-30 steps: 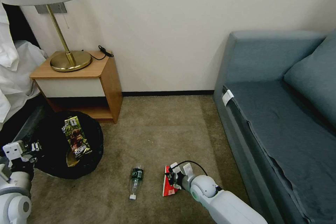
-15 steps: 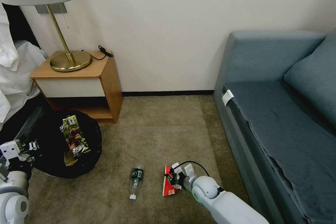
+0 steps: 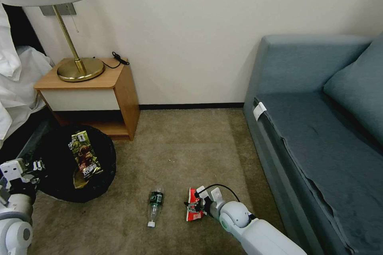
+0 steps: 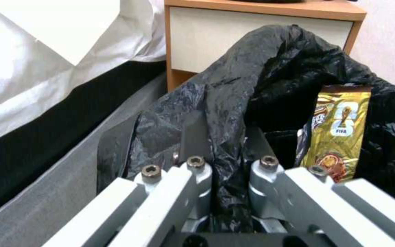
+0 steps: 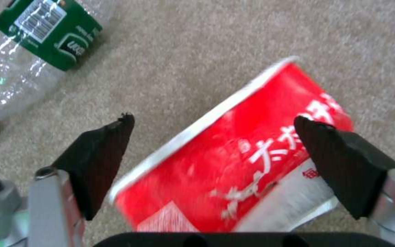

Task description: Pick up the trash bin, then pick up the garbage on the floor and place it into the trash bin.

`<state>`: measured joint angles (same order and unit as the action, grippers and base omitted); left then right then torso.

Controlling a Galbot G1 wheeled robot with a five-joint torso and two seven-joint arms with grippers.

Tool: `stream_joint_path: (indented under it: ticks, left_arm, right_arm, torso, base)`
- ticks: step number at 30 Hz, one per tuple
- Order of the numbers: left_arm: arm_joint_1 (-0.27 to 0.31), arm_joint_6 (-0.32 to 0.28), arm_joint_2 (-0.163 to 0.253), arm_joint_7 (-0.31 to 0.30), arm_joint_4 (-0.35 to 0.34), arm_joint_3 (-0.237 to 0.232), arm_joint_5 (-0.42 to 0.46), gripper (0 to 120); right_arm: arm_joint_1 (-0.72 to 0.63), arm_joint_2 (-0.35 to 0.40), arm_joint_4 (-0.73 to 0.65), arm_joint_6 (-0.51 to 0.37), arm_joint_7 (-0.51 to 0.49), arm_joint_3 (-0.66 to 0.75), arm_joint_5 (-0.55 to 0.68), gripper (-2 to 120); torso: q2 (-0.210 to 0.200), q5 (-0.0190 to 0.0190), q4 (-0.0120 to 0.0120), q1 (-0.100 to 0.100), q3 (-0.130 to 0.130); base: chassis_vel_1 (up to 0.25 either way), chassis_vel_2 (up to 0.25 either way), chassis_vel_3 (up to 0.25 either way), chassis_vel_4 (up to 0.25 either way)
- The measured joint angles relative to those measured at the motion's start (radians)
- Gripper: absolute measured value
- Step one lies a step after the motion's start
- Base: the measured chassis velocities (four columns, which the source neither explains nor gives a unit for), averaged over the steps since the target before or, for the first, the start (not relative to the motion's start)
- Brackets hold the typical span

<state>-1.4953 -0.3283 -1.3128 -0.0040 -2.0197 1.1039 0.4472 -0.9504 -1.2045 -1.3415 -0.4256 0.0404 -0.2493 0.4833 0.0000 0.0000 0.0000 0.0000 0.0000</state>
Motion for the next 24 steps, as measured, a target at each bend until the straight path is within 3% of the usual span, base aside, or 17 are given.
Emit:
stream_joint_path:
  ticks: [10,24]
  left_arm:
    - [0.001,0.000,-0.002,0.002,0.008,-0.002,0.000,5]
    - [0.005,0.004,-0.003,0.005,0.012,-0.001,-0.004,5]
  right_arm:
    - [-0.005,0.037,-0.031,0.003,-0.002,0.007,-0.014,94]
    - [-0.006,0.027,0.013,0.024,-0.004,0.011,-0.035,95]
  torso:
    - [0.000,0.0000,0.0000,0.000,0.000]
    - [0.000,0.0000,0.0000,0.000,0.000]
  base:
    - [0.000,0.000,0.000,0.000]
    - [0.000,0.000,0.000,0.000]
